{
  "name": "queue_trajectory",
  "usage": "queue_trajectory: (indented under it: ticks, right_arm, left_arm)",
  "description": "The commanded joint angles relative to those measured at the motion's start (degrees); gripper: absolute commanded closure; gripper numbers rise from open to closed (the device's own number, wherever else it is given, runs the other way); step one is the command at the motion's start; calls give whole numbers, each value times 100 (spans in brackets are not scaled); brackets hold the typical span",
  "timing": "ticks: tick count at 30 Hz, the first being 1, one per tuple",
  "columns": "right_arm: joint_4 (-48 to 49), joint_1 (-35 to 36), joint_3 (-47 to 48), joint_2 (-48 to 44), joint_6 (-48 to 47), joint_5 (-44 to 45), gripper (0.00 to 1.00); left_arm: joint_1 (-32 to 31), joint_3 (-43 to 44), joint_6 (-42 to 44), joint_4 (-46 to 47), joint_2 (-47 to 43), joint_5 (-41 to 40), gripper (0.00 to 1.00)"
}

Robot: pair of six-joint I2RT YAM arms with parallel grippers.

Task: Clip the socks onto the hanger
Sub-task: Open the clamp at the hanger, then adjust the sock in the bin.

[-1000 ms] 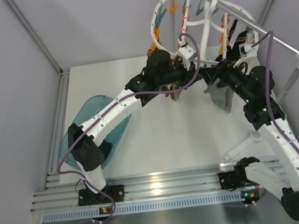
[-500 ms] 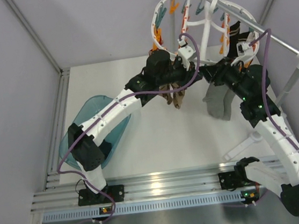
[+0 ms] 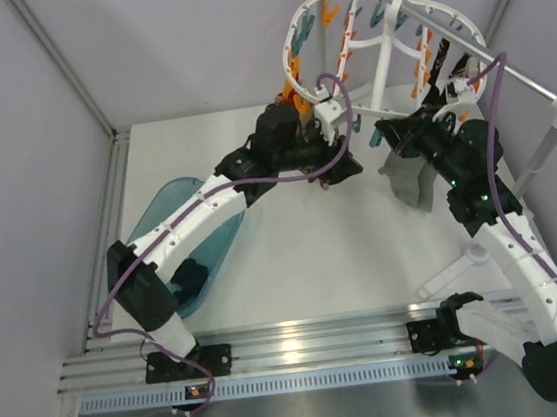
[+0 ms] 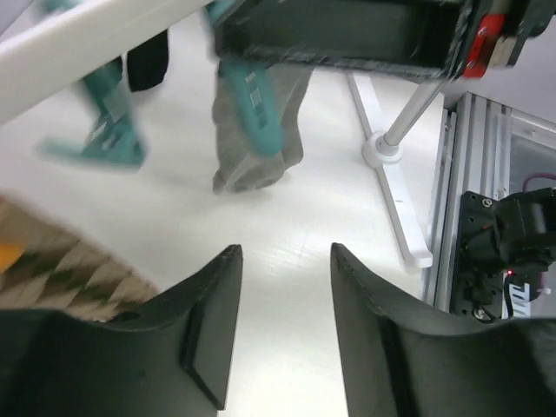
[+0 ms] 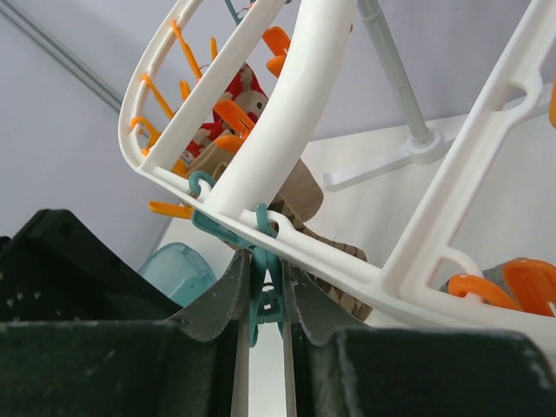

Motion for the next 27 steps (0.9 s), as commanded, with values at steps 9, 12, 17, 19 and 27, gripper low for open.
queue_trajectory:
  ticks: [9, 12, 17, 19, 27]
  right_arm:
    - [160, -3, 188, -170, -134, -88, 100]
    - [98, -12, 206, -179, -178, -88, 100]
    - [19, -21, 223, -188, -239, -71, 100]
    - [-7, -30, 223, -188, -248, -71, 100]
    - [10, -30, 162, -170, -283, -115, 100]
  left_arm:
    - [3142, -1441, 233, -1916, -2601, 1283, 44]
    - [4074, -1705, 1340, -2894, -2910, 1300, 43]
    - [5325, -1978, 3446, -5321, -2797, 1222, 43]
    - [5485, -2223, 4004, -6066, -2613, 655, 43]
    - [5581, -3761, 4903, -5228, -2481, -659, 40]
